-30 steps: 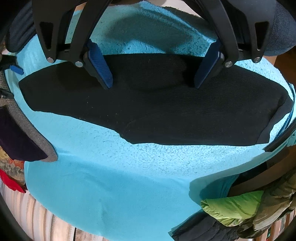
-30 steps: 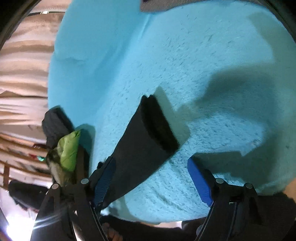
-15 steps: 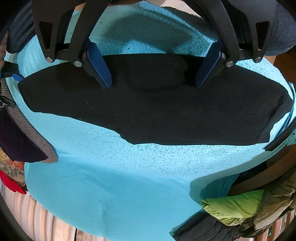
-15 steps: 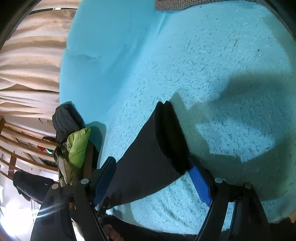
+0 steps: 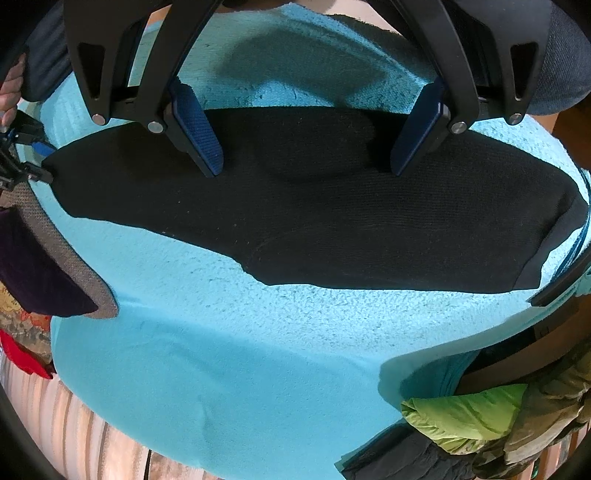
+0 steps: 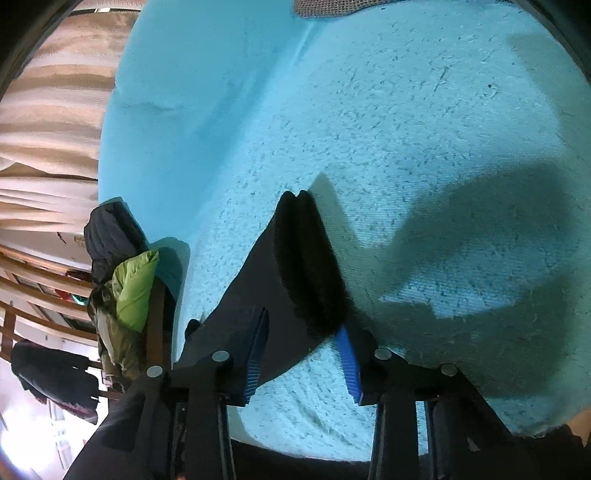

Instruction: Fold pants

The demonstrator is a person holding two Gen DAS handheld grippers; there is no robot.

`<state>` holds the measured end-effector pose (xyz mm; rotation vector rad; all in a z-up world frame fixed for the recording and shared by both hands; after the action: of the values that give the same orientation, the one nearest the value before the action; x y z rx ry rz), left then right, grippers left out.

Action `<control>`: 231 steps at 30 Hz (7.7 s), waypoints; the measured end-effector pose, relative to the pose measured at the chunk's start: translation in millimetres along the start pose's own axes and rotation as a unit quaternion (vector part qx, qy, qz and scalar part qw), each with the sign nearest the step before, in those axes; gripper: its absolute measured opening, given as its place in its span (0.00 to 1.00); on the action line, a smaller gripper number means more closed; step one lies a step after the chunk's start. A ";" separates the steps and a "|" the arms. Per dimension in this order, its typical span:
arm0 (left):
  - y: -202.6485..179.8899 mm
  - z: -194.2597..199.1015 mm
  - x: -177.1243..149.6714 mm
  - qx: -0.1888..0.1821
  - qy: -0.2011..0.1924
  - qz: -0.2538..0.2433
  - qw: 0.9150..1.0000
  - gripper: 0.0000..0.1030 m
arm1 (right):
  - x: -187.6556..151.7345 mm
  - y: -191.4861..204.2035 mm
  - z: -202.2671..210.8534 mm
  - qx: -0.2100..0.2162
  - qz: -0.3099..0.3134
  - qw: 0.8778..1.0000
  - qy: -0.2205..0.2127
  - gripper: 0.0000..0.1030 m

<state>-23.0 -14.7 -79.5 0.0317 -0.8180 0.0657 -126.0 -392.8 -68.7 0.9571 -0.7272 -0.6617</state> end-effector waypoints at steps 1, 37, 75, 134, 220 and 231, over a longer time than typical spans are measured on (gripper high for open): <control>1.0 1.2 1.3 -0.006 -0.001 0.007 1.000 0.90 | -0.2 -0.6 0.3 -0.003 0.000 1.000 0.000 0.30; -4.3 0.0 -2.0 0.016 -0.005 -0.015 1.000 0.90 | -6.7 3.1 6.4 -0.042 0.047 0.998 -0.005 0.09; -7.0 0.0 -2.9 0.010 -0.002 -0.016 1.000 0.95 | -3.9 -7.7 8.5 -0.025 0.000 1.000 -0.014 0.14; 79.4 30.0 21.8 0.036 -0.081 0.105 0.990 0.95 | -162.8 176.8 -134.4 0.042 0.393 0.907 0.143 0.26; -12.0 -61.5 57.0 -0.090 -0.011 -0.001 0.996 0.01 | -139.1 137.1 -162.6 -0.195 0.370 0.897 0.142 1.00; -9.3 -54.6 55.1 -0.108 -0.013 -0.005 0.994 0.04 | -168.9 117.5 -165.2 -0.194 0.421 0.882 0.084 1.00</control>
<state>54.9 -18.5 -76.6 -0.1679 -0.8476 -0.0321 -74.2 -134.1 -69.8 0.2551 -0.7348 0.0568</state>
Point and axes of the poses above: each gripper's, at about its wrist camera, not at the fingertips, and z roughly against the way its jaws point, y to its left, x to its top, the point moved 6 cm from there along -z, roughly the way its jaws point, and after that the axes turned 13 degrees about x, right-handed, at the moved point
